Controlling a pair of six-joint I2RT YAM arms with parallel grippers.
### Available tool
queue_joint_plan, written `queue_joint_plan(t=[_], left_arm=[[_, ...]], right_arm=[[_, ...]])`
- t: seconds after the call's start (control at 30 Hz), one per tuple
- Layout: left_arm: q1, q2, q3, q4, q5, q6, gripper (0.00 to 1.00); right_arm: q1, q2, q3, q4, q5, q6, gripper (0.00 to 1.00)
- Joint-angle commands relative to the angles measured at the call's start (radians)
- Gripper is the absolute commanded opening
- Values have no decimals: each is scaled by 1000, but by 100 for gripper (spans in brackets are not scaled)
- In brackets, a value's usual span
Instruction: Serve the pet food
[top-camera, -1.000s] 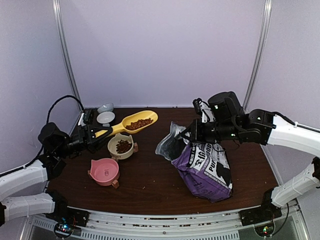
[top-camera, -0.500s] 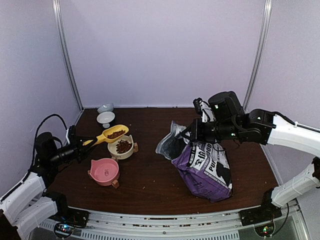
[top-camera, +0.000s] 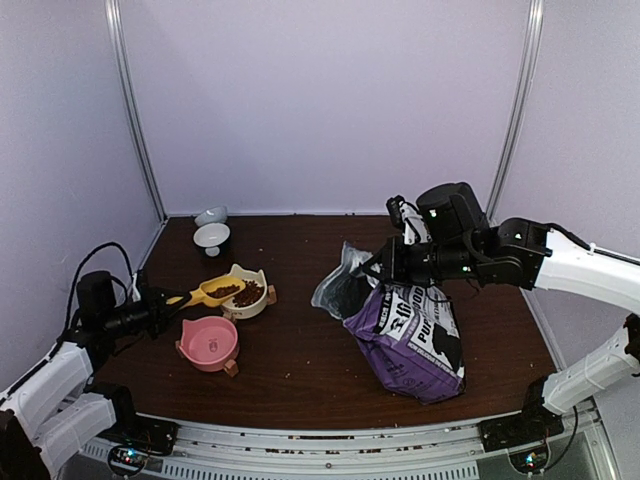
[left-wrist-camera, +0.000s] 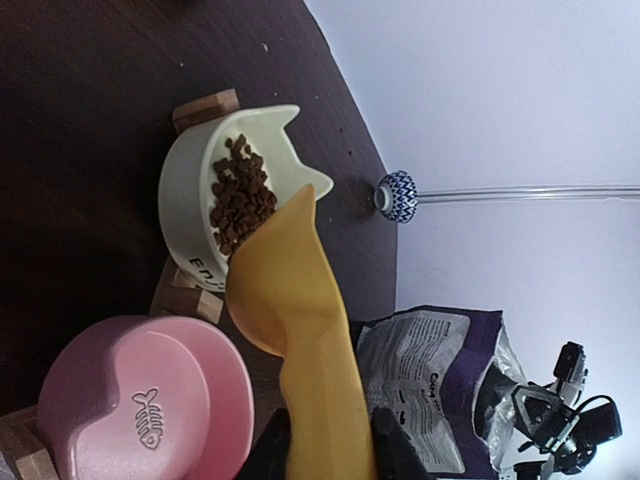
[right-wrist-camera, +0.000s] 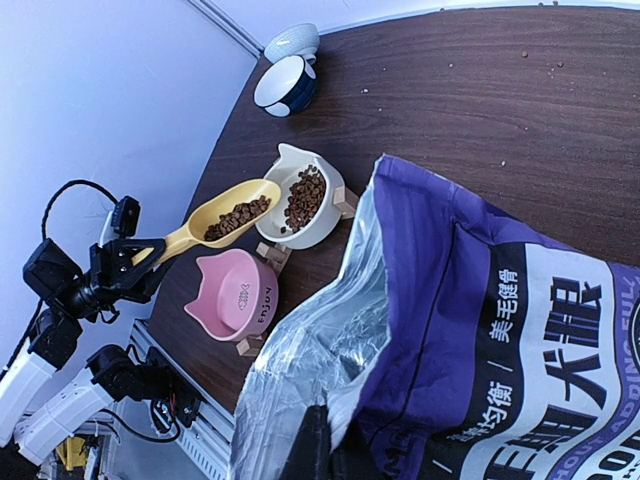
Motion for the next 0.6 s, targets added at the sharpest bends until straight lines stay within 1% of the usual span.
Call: queue_joint_plan(t=[0.0, 0.33, 0.57], left_arm=[[18, 10, 59, -37, -17, 87, 0], [31, 39, 130, -192, -52, 205, 0], [44, 65, 180, -246, -59, 257, 0]], right_arm=[[-14, -26, 3, 57, 32, 0, 0], [-18, -26, 1, 55, 33, 0, 0], [-20, -27, -1, 52, 31, 1, 0]])
